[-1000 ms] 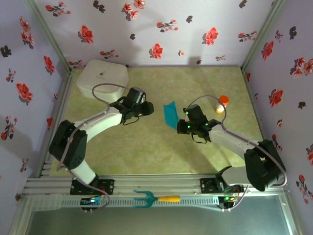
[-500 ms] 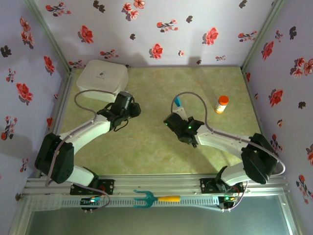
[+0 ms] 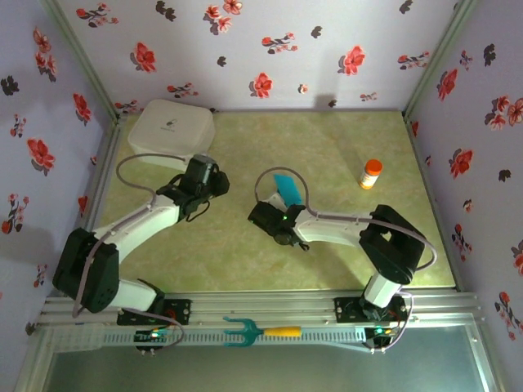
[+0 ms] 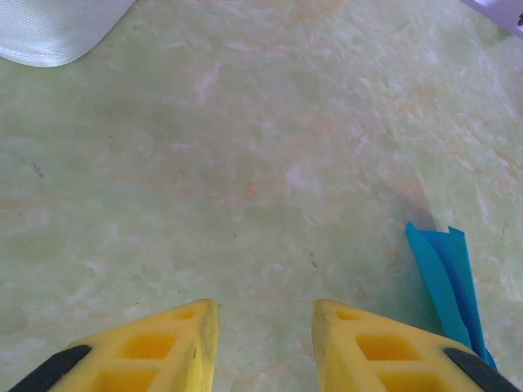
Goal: Fold a paper plane with a square sheet of paper (pick it up from the middle)
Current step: Turn over the paper at the center of the table.
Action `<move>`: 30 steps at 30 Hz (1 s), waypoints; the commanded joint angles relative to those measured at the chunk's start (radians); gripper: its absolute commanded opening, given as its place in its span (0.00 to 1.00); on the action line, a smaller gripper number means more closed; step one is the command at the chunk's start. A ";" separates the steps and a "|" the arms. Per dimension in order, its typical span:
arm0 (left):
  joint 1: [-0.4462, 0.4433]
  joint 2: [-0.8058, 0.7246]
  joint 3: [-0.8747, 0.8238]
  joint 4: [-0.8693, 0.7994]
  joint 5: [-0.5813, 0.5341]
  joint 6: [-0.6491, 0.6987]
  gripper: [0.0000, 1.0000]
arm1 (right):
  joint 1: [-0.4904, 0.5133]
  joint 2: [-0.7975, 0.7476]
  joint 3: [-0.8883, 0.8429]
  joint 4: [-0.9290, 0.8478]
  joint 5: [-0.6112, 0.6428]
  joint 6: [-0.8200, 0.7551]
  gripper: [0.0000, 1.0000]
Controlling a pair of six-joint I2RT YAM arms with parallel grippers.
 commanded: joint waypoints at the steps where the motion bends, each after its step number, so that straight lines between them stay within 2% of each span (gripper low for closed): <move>1: 0.007 -0.024 -0.014 0.016 -0.031 -0.019 0.36 | 0.003 -0.034 -0.003 0.045 -0.131 -0.001 0.08; 8: 0.009 -0.012 -0.007 0.015 -0.019 -0.025 0.36 | -0.008 -0.112 -0.049 0.105 -0.275 -0.015 0.16; 9: 0.009 -0.008 -0.005 0.012 -0.016 -0.027 0.36 | -0.011 -0.136 -0.063 0.117 -0.278 -0.016 0.21; 10: 0.009 -0.005 -0.002 0.013 -0.011 -0.026 0.36 | -0.021 -0.161 -0.080 0.132 -0.341 -0.020 0.28; 12: 0.008 0.000 0.001 0.015 0.005 -0.026 0.36 | -0.044 -0.220 -0.103 0.156 -0.386 -0.004 0.30; 15: 0.009 0.012 0.007 0.016 0.022 -0.025 0.36 | -0.093 -0.320 -0.159 0.230 -0.468 0.015 0.48; 16: 0.008 0.016 0.008 0.018 0.027 -0.026 0.36 | -0.116 -0.348 -0.179 0.259 -0.519 0.023 0.49; 20: 0.008 0.039 0.014 0.037 0.068 -0.027 0.35 | -0.239 -0.407 -0.238 0.347 -0.647 0.143 0.49; 23: 0.009 0.074 0.028 0.057 0.130 -0.025 0.33 | -0.348 -0.369 -0.251 0.398 -0.828 0.220 0.44; 26: 0.009 0.122 0.050 0.070 0.199 -0.025 0.30 | -0.429 -0.283 -0.241 0.442 -1.002 0.291 0.32; 28: 0.006 0.149 0.061 0.082 0.236 -0.032 0.28 | -0.453 -0.215 -0.227 0.467 -1.087 0.324 0.20; 30: 0.005 0.171 0.067 0.097 0.266 -0.036 0.27 | -0.456 -0.164 -0.219 0.484 -1.109 0.352 0.18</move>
